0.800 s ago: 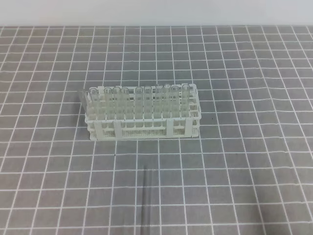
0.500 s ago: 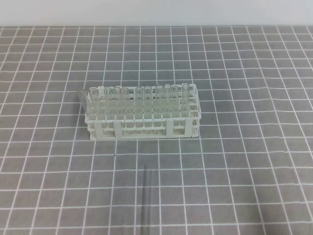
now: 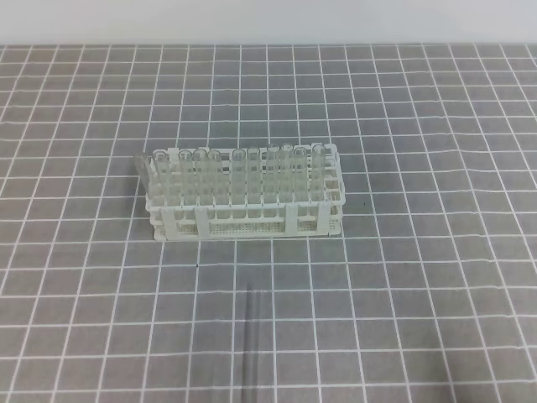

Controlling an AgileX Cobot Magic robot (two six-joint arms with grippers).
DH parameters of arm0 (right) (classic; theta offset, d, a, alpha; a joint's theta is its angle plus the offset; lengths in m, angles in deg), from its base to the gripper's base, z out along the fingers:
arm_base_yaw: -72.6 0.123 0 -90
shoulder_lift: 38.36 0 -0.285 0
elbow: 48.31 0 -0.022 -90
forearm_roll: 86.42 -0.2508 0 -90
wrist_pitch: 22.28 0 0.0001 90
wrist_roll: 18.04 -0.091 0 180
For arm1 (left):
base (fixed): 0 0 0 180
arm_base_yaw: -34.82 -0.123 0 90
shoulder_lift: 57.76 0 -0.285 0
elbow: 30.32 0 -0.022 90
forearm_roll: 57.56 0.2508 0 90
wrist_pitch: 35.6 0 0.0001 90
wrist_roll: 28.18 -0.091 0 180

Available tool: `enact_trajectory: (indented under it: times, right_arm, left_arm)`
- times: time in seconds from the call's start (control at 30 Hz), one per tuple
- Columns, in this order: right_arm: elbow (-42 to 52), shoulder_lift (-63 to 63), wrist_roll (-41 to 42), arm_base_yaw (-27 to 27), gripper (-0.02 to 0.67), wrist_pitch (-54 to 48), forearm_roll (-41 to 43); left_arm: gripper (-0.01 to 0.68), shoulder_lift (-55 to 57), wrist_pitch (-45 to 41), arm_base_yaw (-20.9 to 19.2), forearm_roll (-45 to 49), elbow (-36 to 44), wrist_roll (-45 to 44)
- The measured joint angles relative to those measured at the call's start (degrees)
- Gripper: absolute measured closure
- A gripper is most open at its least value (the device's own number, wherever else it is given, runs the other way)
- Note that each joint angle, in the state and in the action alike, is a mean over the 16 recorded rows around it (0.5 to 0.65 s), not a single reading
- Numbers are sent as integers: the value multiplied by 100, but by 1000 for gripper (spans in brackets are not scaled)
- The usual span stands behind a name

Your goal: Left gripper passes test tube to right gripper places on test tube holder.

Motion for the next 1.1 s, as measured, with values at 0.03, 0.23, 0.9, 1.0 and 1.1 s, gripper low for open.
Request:
enact_trajectory:
  times: [0.03,0.23,0.9,1.0,1.1]
  right_arm:
    - [0,0,-1,0,662,-34,-7]
    - [0,0,-9,0,662,-202,-3]
    - [0,0,-10,0,662,593,-1916]
    - [0,0,33,0,662,743,-2479]
    - [0,0,92,0,662,834,-2969]
  left_arm:
    - [675,0,-21,0,-4,0,3]
    - [675,0,-147,0,-14,6,19]
    - [675,-7,1272,0,-397,0,425]
    - [675,0,1399,0,-526,-6,616]
    - [675,0,1394,0,-651,-7,817]
